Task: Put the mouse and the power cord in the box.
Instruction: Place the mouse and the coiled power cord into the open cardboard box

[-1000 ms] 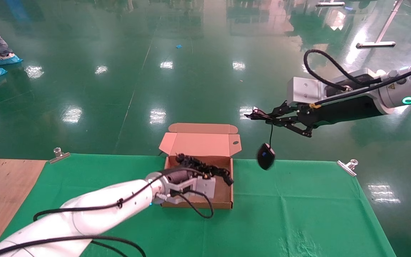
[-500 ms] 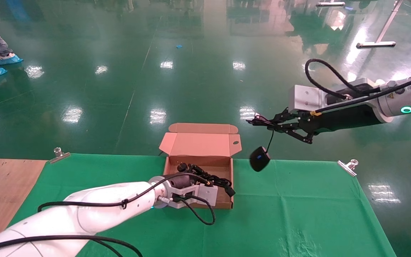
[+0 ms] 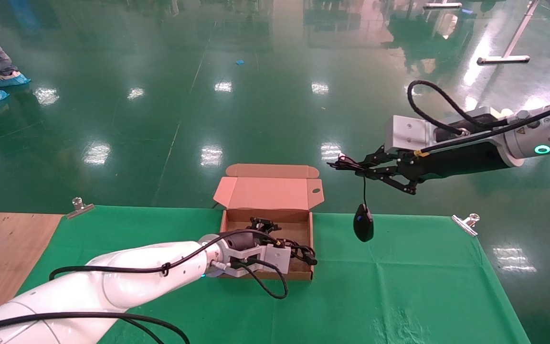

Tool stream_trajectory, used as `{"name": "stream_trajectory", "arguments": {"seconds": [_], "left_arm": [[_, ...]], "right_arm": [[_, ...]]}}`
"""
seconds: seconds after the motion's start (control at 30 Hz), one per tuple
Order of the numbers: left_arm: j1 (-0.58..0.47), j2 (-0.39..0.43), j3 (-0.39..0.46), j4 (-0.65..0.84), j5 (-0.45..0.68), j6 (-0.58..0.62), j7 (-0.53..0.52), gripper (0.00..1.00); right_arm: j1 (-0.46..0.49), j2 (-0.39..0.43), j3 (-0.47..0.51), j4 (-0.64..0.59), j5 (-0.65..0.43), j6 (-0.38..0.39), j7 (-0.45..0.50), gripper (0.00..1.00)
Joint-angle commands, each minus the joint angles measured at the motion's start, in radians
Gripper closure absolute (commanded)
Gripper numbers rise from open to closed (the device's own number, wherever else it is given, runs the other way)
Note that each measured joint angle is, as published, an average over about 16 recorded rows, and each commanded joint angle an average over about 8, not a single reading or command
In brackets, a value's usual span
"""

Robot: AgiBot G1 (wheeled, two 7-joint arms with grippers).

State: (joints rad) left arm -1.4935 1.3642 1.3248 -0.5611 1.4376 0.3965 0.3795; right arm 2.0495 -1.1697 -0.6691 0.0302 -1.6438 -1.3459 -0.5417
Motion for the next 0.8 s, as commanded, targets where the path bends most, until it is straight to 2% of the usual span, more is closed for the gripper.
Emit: {"name": "stream_trajectory", "arguments": {"seconds": [0.03, 0.17, 0.33, 0.6, 0.8], "left_arm": [[-0.001, 0.001, 0.014, -0.001, -0.004, -0.005, 0.007, 0.0], [-0.04, -0.016, -0.009, 0.007, -0.077, 0.079, 0.006, 0.0], [-0.092, -0.088, -0.097, 0.009, -0.241, 0.284, 0.022, 0.0], [-0.116, -0.259, -0.248, 0.035, -0.492, 0.628, 0.161, 0.0], [-0.106, -0.358, -0.326, 0.115, -0.617, 0.809, 0.259, 0.0]], "right_arm": [[0.0, 0.0, 0.0, -0.002, 0.001, -0.002, -0.001, 1.0], [0.001, -0.02, 0.003, -0.002, 0.004, 0.001, 0.005, 1.0], [0.001, -0.066, 0.005, 0.0, 0.008, 0.017, 0.018, 1.0], [-0.014, -0.168, 0.004, 0.022, 0.009, 0.072, 0.05, 1.0], [-0.084, -0.203, -0.027, 0.161, 0.014, 0.125, 0.119, 1.0]]}}
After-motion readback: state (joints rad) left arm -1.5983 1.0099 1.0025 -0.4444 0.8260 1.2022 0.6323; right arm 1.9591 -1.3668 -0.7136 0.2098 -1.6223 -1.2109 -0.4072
